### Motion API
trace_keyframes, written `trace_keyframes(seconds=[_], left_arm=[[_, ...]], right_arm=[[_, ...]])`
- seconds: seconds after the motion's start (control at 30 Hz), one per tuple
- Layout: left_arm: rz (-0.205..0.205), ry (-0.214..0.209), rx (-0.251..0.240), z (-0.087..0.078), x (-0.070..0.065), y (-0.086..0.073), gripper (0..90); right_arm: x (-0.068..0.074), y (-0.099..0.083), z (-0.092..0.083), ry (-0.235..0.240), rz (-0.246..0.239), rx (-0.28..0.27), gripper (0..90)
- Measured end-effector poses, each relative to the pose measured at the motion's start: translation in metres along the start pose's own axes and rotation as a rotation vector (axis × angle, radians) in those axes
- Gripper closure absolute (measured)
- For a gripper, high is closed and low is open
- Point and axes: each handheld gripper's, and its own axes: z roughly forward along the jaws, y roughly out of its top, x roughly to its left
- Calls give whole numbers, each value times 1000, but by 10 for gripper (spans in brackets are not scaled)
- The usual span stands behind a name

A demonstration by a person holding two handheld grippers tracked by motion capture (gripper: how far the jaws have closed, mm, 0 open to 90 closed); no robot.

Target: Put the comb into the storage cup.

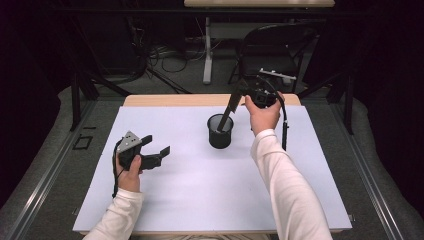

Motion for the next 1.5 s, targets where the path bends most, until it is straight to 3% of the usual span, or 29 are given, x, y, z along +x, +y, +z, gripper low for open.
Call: trace_keyframes(seconds=[0.8, 1.5], left_arm=[[0, -3, 1, 0, 0, 0, 162], [2, -1, 3, 0, 0, 0, 162]], right_arm=[[3, -21, 23, 7, 17, 40, 876], [0, -33, 31, -3, 18, 53, 876]])
